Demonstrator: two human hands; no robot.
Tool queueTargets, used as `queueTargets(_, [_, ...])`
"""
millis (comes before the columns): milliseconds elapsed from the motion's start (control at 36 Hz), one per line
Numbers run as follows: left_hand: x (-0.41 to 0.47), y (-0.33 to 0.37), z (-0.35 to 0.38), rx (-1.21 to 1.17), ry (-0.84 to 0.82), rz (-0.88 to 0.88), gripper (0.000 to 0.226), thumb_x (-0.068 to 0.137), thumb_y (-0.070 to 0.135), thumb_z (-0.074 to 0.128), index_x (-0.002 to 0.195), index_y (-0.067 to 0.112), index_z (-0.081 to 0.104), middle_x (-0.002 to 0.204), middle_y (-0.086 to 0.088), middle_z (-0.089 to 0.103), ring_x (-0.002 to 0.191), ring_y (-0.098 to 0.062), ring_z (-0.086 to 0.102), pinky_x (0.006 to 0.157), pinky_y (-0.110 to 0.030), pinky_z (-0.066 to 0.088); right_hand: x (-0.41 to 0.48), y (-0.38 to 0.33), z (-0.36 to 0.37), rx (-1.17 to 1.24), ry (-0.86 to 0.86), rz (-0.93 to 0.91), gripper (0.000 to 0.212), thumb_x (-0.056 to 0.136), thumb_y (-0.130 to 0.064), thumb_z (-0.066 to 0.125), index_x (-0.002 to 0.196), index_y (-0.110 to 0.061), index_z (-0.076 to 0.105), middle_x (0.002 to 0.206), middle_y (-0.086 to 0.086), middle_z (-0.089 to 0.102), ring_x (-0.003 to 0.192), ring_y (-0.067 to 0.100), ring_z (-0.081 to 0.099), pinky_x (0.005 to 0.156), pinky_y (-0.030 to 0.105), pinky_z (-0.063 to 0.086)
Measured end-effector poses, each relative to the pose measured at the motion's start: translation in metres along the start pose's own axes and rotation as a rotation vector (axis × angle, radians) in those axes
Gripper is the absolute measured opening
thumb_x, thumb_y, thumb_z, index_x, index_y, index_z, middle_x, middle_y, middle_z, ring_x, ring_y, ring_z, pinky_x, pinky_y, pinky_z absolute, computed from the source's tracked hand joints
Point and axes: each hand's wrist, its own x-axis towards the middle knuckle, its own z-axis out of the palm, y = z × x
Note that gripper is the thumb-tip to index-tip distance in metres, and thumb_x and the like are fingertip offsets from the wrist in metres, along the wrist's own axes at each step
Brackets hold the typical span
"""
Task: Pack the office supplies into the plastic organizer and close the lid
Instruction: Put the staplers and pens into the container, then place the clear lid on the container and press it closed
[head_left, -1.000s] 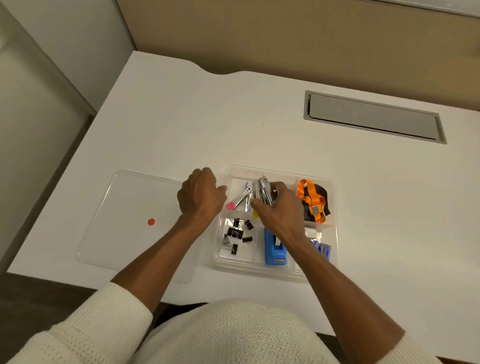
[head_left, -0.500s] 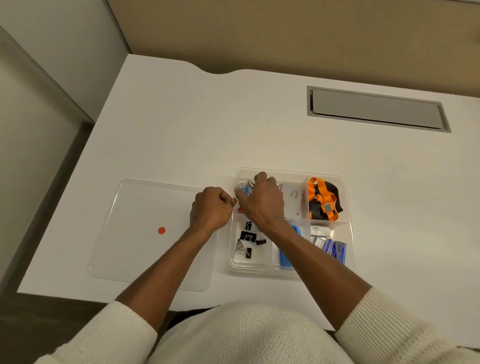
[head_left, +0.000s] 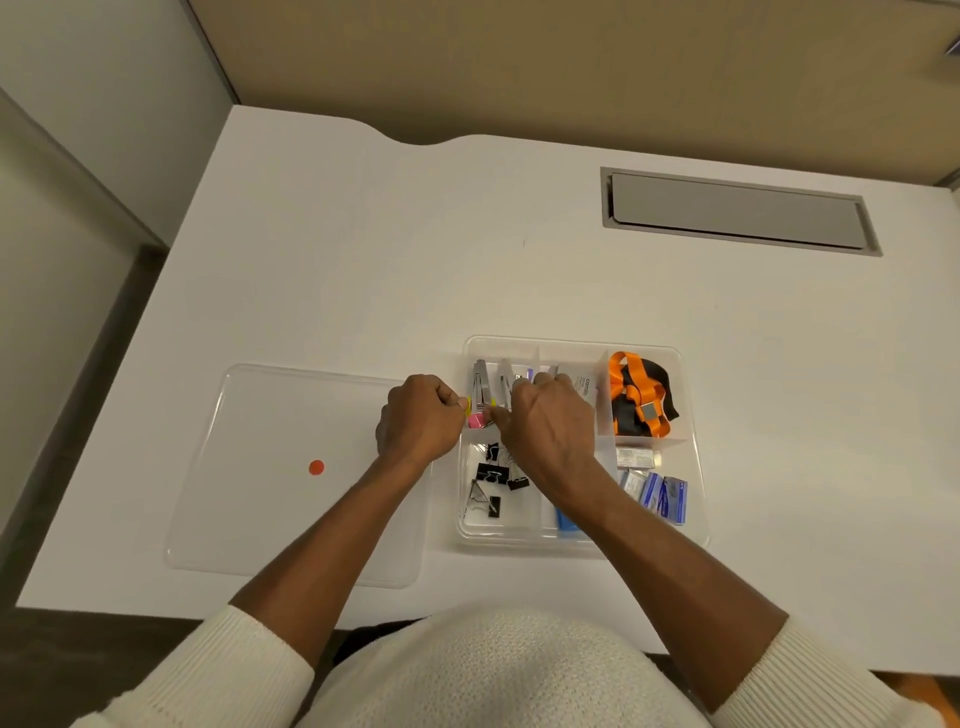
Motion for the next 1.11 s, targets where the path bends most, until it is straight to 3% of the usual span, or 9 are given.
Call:
queueTargets(250, [-0.005,0.002,-0.001,0.02,-0.002,-0.01,0.015,0.097,0.033,0.071,0.088,0.021,0.074,0.086,0.001,0.077,0.084,-0.021,0.072,0.068,-0.031,0.049,0.005,0.001,0.002,-0.163,-0.033,-0.005,0.036,0.083,-0.039,0.084,0.099,-0.009,0.07,0.078,0.007,0.071,0.081,0.026,0.065,0.052,0.031,0.037])
queueTargets(389, [-0.006,0.001,-0.003,0.023,-0.017,-0.008,0.021,0.096,0.038,0.072,0.087,0.019,0.074,0.083,0.0,0.077,0.078,-0.021,0.075,0.073,-0.037,0.06,0.004,0.004,-0.002,-0.143,0.036,-0.014,0.046,0.088,-0.031,0.079,0.122,-0.005,0.062,0.072,0.008,0.068,0.073,0.028,0.063,0.051,0.031,0.037])
queueTargets(528, [-0.007,-0.002,-0.007,-0.005,-0.013,-0.01,0.028,0.093,0.045,0.074,0.078,0.022,0.073,0.077,0.004,0.076,0.074,-0.021,0.075,0.079,-0.043,0.064,-0.001,0.019,0.001,-0.04,0.093,-0.04,0.028,0.092,-0.024,0.074,0.113,-0.008,0.062,0.079,0.007,0.07,0.073,0.027,0.065,0.062,0.039,0.054])
queueTargets(667, [-0.01,-0.007,-0.013,-0.064,-0.032,-0.003,0.031,0.089,0.05,0.076,0.074,0.023,0.073,0.075,0.006,0.077,0.074,-0.02,0.076,0.081,-0.046,0.064,-0.012,0.031,0.004,0.014,0.128,-0.086,0.028,0.087,-0.022,0.078,0.109,-0.012,0.066,0.079,0.005,0.071,0.07,0.024,0.066,0.073,0.044,0.056])
queueTargets(778, [-0.012,-0.012,-0.018,-0.093,-0.011,0.0,0.031,0.086,0.049,0.079,0.071,0.024,0.071,0.073,0.007,0.077,0.075,-0.021,0.076,0.082,-0.045,0.064,-0.024,0.034,0.004,0.056,0.152,-0.1,0.025,0.086,-0.018,0.077,0.108,-0.012,0.068,0.079,0.005,0.07,0.065,0.022,0.062,0.052,0.031,0.05])
queueTargets(861, [-0.01,-0.023,-0.027,-0.12,0.049,-0.036,0.03,0.083,0.05,0.081,0.071,0.025,0.071,0.073,0.008,0.076,0.074,-0.021,0.076,0.081,-0.045,0.065,-0.034,0.031,0.001,0.109,0.171,-0.1,0.025,0.085,-0.015,0.076,0.108,-0.011,0.068,0.082,0.004,0.07,0.065,0.02,0.061,0.049,0.03,0.051])
queueTargets(972, [-0.005,-0.046,-0.051,-0.135,0.191,-0.115,0.032,0.073,0.062,0.074,0.071,0.03,0.071,0.073,0.01,0.076,0.075,-0.024,0.077,0.078,-0.044,0.065,-0.048,0.016,-0.004,0.253,0.14,-0.132,0.018,0.095,-0.024,0.067,0.112,-0.018,0.065,0.095,-0.001,0.07,0.073,0.015,0.063,0.058,0.035,0.057])
queueTargets(1111, [-0.009,-0.072,-0.092,-0.013,0.392,-0.197,0.029,0.086,0.05,0.076,0.077,0.023,0.07,0.078,0.002,0.075,0.067,-0.029,0.072,0.077,-0.041,0.063,-0.064,-0.019,-0.017,0.507,-0.009,-0.197,0.017,0.093,-0.028,0.07,0.108,-0.022,0.068,0.089,-0.008,0.069,0.071,0.006,0.062,0.07,0.024,0.054])
